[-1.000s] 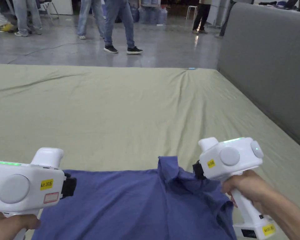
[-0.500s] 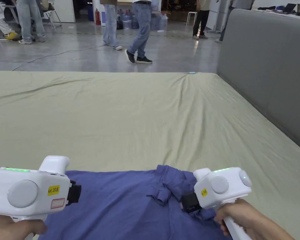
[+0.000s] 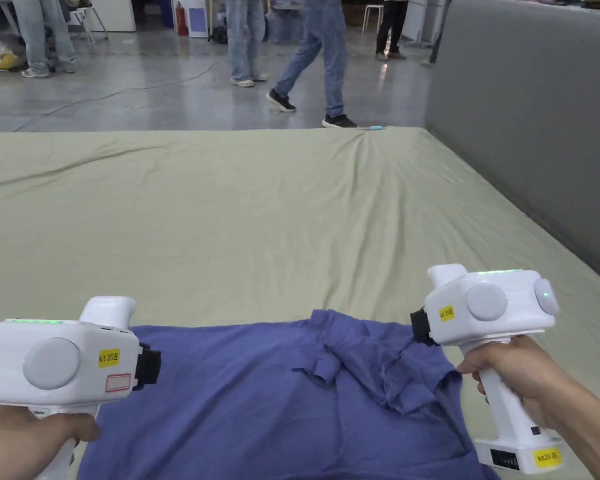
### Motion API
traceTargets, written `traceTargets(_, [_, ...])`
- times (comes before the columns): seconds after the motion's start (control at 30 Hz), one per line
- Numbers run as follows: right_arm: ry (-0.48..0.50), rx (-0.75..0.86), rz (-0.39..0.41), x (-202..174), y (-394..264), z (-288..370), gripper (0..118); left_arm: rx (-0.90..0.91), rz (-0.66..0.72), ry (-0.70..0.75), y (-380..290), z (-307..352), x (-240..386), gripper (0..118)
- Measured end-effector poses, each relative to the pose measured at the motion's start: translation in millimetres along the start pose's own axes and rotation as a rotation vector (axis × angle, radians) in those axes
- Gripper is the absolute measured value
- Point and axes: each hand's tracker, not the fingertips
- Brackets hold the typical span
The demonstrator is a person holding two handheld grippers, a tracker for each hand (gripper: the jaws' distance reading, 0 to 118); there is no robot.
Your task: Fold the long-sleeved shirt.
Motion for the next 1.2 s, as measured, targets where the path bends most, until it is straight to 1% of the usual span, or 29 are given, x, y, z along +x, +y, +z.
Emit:
traceTargets(0.1, [0.008, -0.011, 0.006, 5.4, 7.7, -8.7, 0, -0.006, 0.015, 0.008, 17.4, -22.6, -14.9, 0])
traceTargets(0.13, [0.013, -0.015, 0.008, 1.4, 8.0, -16.7, 0, -0.012, 0.019, 0.010, 25.7, -35.0, -22.2, 0])
traceTargets(0.2, [0.025, -0.024, 0.006, 6.1, 13.0, -24.9, 0, -0.039, 0.042, 0.019, 45.0, -64.6, -38.8, 0])
traceTargets(0.23, [0.026, -0.032, 0.005, 5.9, 14.9, -30.4, 0, -0.056, 0.055, 0.026, 55.1, -82.3, -48.1, 12])
traceTargets(0.27, [0.025, -0.038, 0.003, 4.4, 15.8, -35.9, 0, -0.072, 0.070, 0.038, 64.4, -98.7, -57.6, 41])
traceTargets(0.3, [0.024, -0.043, 0.001, 6.5, 17.5, -40.8, 0, -0.086, 0.087, 0.052, 73.9, -116.4, -67.0, 74])
traceTargets(0.33, [0.022, -0.051, 0.000, 8.4, 19.0, -45.1, 0, -0.111, 0.100, 0.080, 82.6, -131.6, -73.8, 100])
traceTargets(0.37, [0.023, -0.061, 0.000, 10.9, 20.6, -50.0, 0, -0.133, 0.114, 0.119, 90.8, -148.7, -82.0, 101])
traceTargets(0.47, [0.020, -0.087, 0.009, 10.8, 22.2, -65.2, 0, -0.129, 0.135, 0.244, 106.7, -181.3, -97.3, 100])
traceTargets(0.53, [0.019, -0.101, 0.012, 9.4, 22.4, -72.8, 0, -0.150, 0.138, 0.246, 109.0, -199.2, -104.9, 100])
traceTargets(0.6, [0.017, -0.107, 0.011, 14.6, 23.1, -77.3, 0, -0.243, 0.156, 0.246, 106.3, -213.5, -106.6, 100])
traceTargets(0.63, [0.014, -0.111, 0.010, 17.4, 23.6, -79.1, 0, -0.270, 0.163, 0.250, 103.4, -219.2, -107.2, 96])
traceTargets(0.67, [0.006, -0.115, 0.010, 14.6, 23.5, -81.1, 0, -0.266, 0.164, 0.251, 99.4, -222.5, -106.0, 82])
traceTargets(0.7, [-0.004, -0.118, 0.009, 17.0, 24.0, -82.6, 0, -0.255, 0.164, 0.250, 94.7, -224.7, -103.9, 62])
traceTargets(0.73, [-0.012, -0.122, 0.007, 19.3, 24.8, -83.7, 0, -0.222, 0.183, 0.196, 91.3, -222.8, -100.3, 51])
traceTargets(0.77, [-0.018, -0.125, 0.005, 22.1, 25.8, -84.6, 0, -0.216, 0.172, 0.228, 90.6, -219.7, -95.5, 37])
traceTargets(0.8, [-0.019, -0.126, 0.003, 21.5, 26.9, -86.7, 0, -0.208, 0.163, 0.171, 92.3, -216.3, -90.4, 19])
traceTargets(0.83, [-0.018, -0.128, 0.000, 24.3, 28.7, -87.8, 0, -0.212, 0.131, 0.211, 94.0, -212.9, -83.8, 0])
traceTargets(0.87, [-0.016, -0.132, -0.009, 28.1, 31.7, -89.3, 0, -0.223, 0.100, 0.207, 93.9, -205.1, -77.1, 0])
traceTargets(0.9, [-0.015, -0.137, -0.023, 31.9, 35.9, -91.6, 0, -0.235, 0.100, 0.180, 94.9, -201.2, -74.2, 0])
traceTargets(1.0, [-0.032, -0.151, -0.068, 46.8, 53.6, -101.0, 0, -0.170, 0.131, 0.128, 96.2, -181.1, -69.6, 0])
traceTargets(1.03, [-0.045, -0.163, -0.070, 51.7, 60.1, -105.7, 16, -0.163, 0.143, 0.122, 96.3, -175.0, -68.5, 0])
traceTargets(1.1, [-0.097, -0.202, -0.084, 59.5, 74.1, -120.9, 72, -0.155, 0.140, 0.111, 94.8, -162.9, -64.8, 0])
traceTargets(1.13, [-0.106, -0.224, -0.095, 63.4, 78.3, -128.8, 90, -0.153, 0.134, 0.111, 95.0, -159.2, -64.0, 0])
traceTargets(1.2, [-0.091, -0.248, -0.103, 67.6, 87.3, -143.9, 89, -0.150, 0.109, 0.113, 92.6, -151.6, -60.6, 0])
